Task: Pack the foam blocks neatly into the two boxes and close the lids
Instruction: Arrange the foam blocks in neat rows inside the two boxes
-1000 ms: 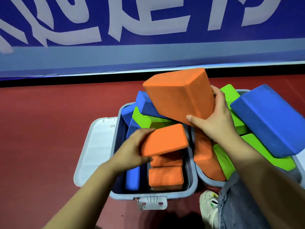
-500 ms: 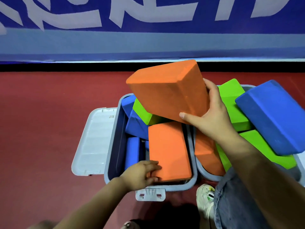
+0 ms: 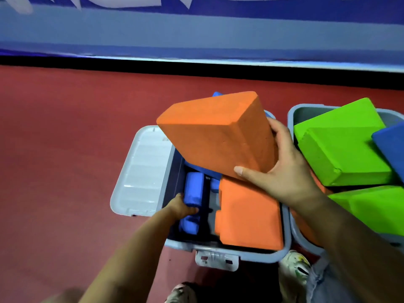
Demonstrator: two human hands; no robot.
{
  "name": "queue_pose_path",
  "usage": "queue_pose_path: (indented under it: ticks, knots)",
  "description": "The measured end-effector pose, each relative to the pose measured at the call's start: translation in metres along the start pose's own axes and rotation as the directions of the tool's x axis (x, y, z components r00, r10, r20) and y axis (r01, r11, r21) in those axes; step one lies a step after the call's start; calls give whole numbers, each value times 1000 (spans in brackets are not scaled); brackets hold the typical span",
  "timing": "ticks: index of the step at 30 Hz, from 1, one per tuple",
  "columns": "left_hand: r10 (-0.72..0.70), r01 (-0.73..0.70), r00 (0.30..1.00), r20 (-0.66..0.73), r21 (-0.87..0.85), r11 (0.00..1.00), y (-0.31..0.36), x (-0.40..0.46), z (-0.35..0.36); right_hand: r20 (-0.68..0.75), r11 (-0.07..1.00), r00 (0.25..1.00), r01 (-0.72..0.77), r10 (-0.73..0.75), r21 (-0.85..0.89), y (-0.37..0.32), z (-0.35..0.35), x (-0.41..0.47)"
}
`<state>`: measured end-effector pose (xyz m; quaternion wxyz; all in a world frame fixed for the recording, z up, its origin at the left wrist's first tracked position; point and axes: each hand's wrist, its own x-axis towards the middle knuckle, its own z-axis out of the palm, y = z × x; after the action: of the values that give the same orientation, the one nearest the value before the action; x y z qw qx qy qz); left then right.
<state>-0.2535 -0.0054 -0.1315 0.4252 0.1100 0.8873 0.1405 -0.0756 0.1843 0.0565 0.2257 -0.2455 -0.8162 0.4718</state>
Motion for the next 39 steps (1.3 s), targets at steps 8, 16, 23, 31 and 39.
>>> queue_pose_path:
  ticks: [8,16,23,31,39]
  knots:
    - [-223,223,974,46,5,975,-21,34,57,42,993,998,-40,45,-115,12,13,4]
    - [-232,232,972,-24,193,953,-27,40,78,83,987,995,-49,63,-153,14,19,9]
    - [-151,170,983,-103,211,963,-29,33,62,51,989,998,-15,23,-148,13,15,10]
    - [-240,226,966,91,141,964,-25,27,76,97,989,994,-28,42,-145,11,15,1]
    - [-251,249,967,51,37,968,-28,40,74,97,987,992,-68,82,-144,15,12,6]
